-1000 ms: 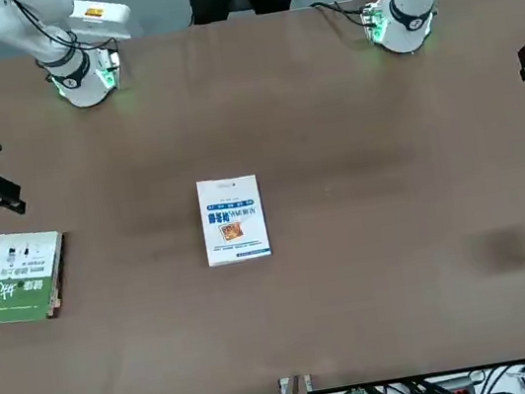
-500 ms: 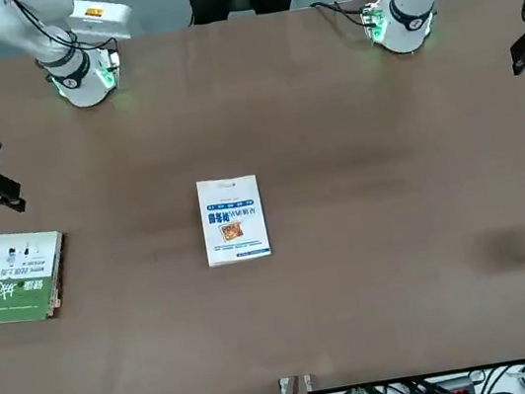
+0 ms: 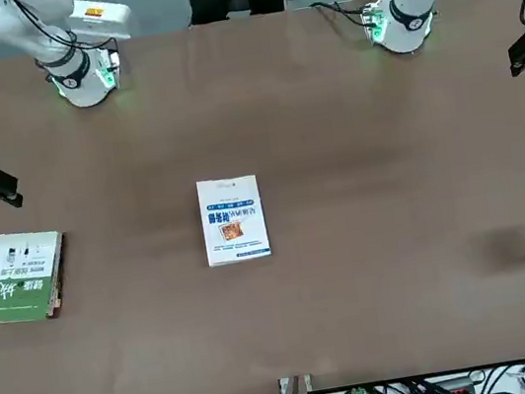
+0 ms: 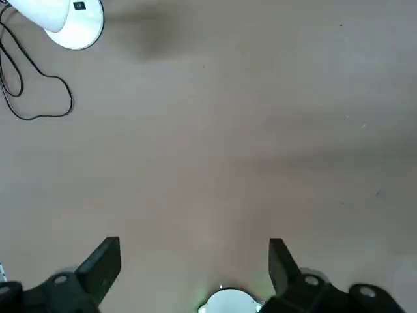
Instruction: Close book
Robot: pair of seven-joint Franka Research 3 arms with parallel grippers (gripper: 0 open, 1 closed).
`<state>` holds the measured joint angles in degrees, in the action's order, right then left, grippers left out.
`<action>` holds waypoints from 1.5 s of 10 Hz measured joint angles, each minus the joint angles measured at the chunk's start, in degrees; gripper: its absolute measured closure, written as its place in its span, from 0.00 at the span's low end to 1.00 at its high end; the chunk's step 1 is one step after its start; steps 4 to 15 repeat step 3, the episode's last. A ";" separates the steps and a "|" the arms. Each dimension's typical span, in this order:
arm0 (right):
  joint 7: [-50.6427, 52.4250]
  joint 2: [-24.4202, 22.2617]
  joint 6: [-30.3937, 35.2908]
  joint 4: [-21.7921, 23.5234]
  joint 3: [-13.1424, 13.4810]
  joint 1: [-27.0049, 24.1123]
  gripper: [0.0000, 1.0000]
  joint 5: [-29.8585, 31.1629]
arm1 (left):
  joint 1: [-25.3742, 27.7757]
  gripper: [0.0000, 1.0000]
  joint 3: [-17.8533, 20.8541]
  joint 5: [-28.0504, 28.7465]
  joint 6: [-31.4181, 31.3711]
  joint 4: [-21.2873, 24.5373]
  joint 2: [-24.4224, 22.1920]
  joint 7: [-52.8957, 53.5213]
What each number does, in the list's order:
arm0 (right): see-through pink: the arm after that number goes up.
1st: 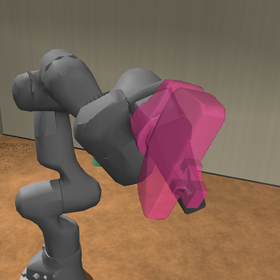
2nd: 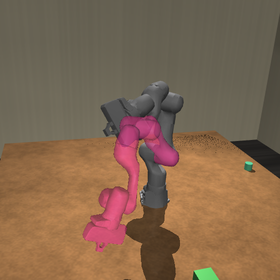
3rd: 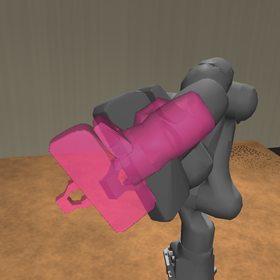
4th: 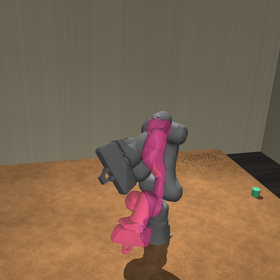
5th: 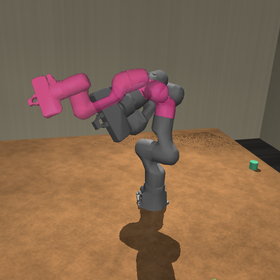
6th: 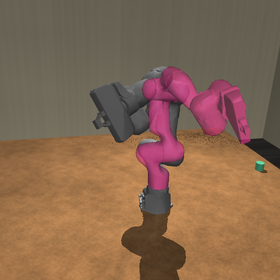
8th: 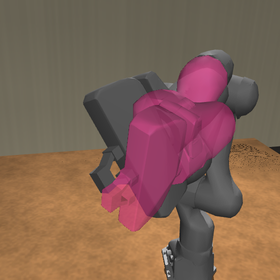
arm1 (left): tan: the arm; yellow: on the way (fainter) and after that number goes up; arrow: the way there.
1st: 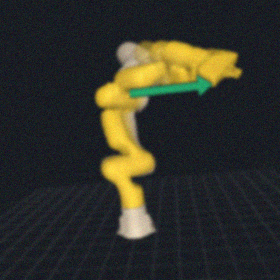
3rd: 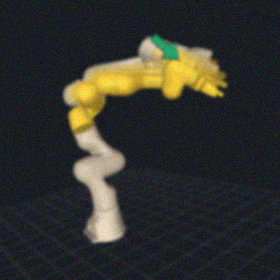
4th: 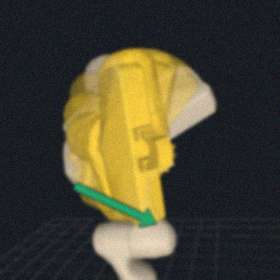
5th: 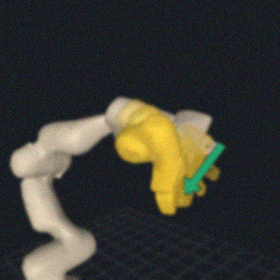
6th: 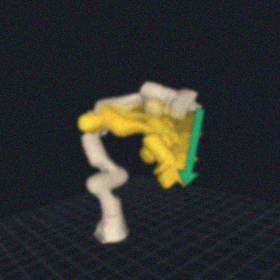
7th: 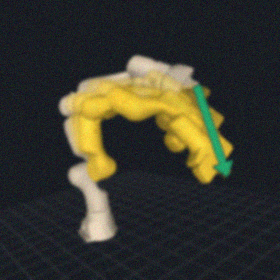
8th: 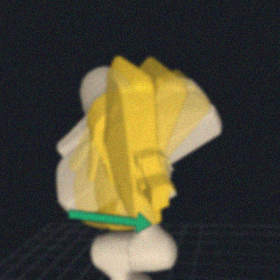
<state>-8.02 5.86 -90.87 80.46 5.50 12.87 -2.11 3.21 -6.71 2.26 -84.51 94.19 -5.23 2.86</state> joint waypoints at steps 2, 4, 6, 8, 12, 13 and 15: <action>0.01 0.00 0.01 0.00 -0.05 0.03 0.00 0.27 | 0.00 0.00 0.00 0.00 0.00 0.01 0.00 0.00; 0.03 0.00 0.01 0.00 -0.06 0.04 0.00 0.57 | 0.00 0.00 0.00 0.00 0.00 0.01 0.00 0.00; 0.03 0.00 0.01 0.00 -0.06 0.04 0.00 0.57 | 0.00 0.00 0.00 0.00 0.00 0.01 0.00 0.00; 0.03 0.00 0.01 0.00 -0.06 0.04 0.00 0.57 | 0.00 0.00 0.00 0.00 0.00 0.01 0.00 0.00; 0.03 0.00 0.01 0.00 -0.06 0.04 0.00 0.57 | 0.00 0.00 0.00 0.00 0.00 0.01 0.00 0.00; 0.03 0.00 0.01 0.00 -0.06 0.04 0.00 0.57 | 0.00 0.00 0.00 0.00 0.00 0.01 0.00 0.00; 0.03 0.00 0.01 0.00 -0.06 0.04 0.00 0.57 | 0.00 0.00 0.00 0.00 0.00 0.01 0.00 0.00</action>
